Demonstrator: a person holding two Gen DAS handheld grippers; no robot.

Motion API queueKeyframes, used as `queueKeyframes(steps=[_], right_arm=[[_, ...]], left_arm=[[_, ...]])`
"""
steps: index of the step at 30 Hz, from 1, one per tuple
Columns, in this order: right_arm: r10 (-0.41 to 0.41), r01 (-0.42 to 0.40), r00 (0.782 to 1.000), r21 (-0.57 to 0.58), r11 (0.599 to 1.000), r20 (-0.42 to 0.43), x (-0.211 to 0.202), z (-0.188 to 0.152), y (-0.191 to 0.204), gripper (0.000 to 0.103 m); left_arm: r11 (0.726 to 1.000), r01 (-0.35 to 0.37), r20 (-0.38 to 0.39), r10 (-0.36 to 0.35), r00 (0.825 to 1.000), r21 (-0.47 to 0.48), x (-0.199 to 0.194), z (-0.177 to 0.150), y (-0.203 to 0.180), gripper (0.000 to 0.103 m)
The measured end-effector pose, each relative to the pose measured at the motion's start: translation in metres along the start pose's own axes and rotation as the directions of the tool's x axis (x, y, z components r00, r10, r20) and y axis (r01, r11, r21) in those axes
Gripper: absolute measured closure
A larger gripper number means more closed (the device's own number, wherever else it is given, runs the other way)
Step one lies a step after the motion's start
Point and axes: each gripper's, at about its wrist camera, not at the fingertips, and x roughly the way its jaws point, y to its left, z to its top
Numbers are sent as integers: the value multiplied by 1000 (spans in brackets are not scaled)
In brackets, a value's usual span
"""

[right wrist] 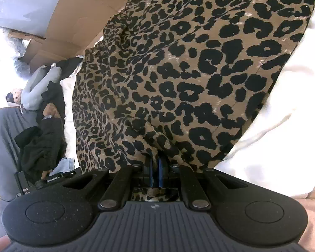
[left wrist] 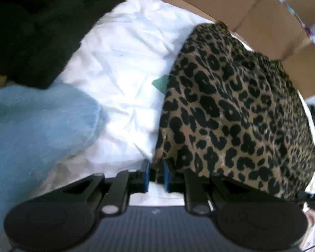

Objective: Fold clothes

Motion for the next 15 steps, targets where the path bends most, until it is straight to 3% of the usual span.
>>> queueKeyframes(steps=[8,9,10,15], right_arm=[[-1,1,1000,6,1000,-7,2,-1,-2,100],[0,0,1000,5,1000,-8,3,-1,-2,100],[0,0,1000,4,1000,-9,3,-1,-1,100],[20,-20,1000,5,1000,-16,-1,-1,2,100]], left_arm=[[997,-49,16,48,999,57,-7,4,-13,77],[997,-53,19,52,998,60,-11,6,-13,81],[996,-58,23,56,998,64,-15,8,-13,95],[993,-81,40,78,996,82,-36,19,-15,96]])
